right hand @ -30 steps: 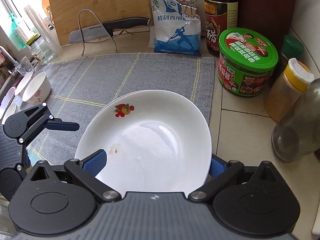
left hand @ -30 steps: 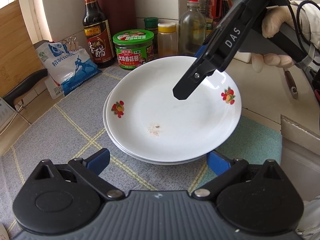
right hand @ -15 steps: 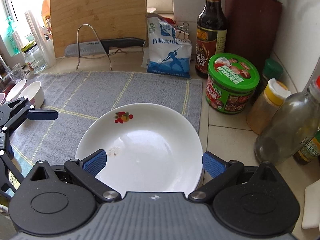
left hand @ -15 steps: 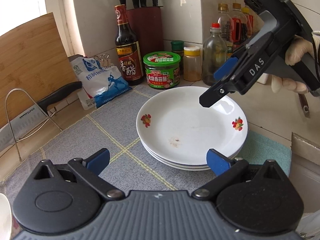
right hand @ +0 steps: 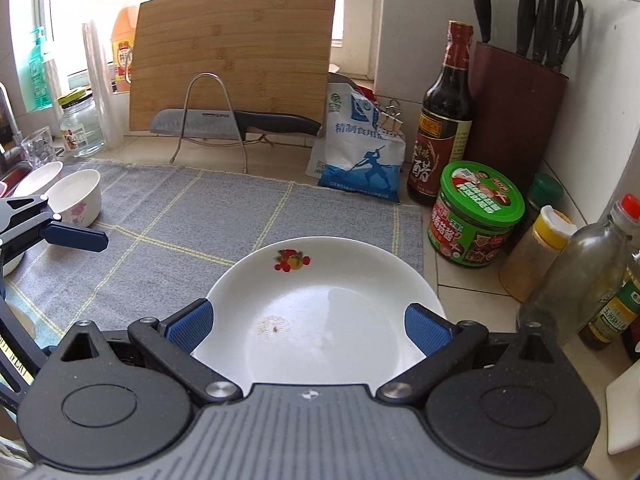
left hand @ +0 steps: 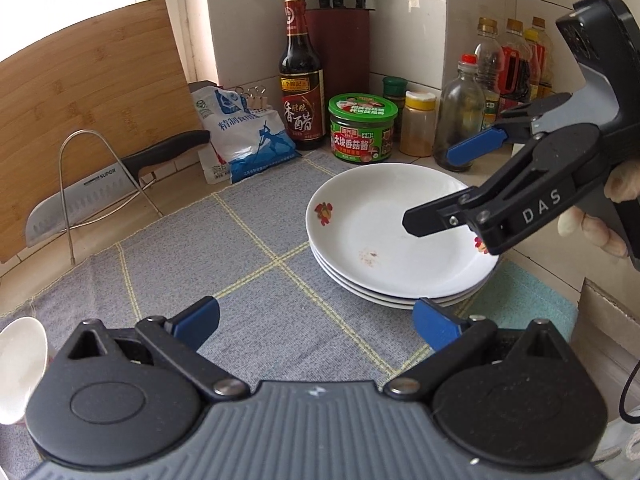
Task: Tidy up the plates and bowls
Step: 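Open the right gripper and withdraw it from the plate stack, then grasp the rim of a white flower-print bowl with the left gripper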
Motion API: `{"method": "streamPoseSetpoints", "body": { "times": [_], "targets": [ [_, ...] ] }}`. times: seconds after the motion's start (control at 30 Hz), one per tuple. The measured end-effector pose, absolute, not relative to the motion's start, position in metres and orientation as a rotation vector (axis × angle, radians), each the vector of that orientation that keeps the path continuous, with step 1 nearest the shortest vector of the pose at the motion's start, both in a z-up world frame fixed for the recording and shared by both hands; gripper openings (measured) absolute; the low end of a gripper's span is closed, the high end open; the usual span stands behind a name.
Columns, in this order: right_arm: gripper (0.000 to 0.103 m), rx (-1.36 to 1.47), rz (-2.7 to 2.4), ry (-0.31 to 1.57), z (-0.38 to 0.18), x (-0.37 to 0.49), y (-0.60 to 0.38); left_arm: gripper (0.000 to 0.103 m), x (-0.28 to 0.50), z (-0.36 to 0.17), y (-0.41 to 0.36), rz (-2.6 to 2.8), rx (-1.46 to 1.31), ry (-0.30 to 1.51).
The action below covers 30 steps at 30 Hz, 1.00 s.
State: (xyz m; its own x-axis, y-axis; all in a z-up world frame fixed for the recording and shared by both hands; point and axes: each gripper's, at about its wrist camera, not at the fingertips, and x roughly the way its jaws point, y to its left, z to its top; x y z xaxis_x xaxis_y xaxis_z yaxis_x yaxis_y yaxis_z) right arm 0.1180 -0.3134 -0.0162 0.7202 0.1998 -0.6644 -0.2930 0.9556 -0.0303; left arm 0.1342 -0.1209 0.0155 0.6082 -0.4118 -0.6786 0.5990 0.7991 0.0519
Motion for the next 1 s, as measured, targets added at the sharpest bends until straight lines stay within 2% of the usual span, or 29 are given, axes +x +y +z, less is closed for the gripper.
{"method": "streamPoseSetpoints", "body": {
  "times": [0.57,1.0],
  "targets": [
    [0.103,-0.305,0.440,0.680,-0.031,0.092,-0.220,0.102,0.112,0.018,-0.040,-0.398,0.234,0.732],
    [0.103,-0.247,0.506,0.724,-0.044,0.083,-0.110,0.102,0.112,0.023,0.089,-0.341,0.249,0.775]
  ]
}}
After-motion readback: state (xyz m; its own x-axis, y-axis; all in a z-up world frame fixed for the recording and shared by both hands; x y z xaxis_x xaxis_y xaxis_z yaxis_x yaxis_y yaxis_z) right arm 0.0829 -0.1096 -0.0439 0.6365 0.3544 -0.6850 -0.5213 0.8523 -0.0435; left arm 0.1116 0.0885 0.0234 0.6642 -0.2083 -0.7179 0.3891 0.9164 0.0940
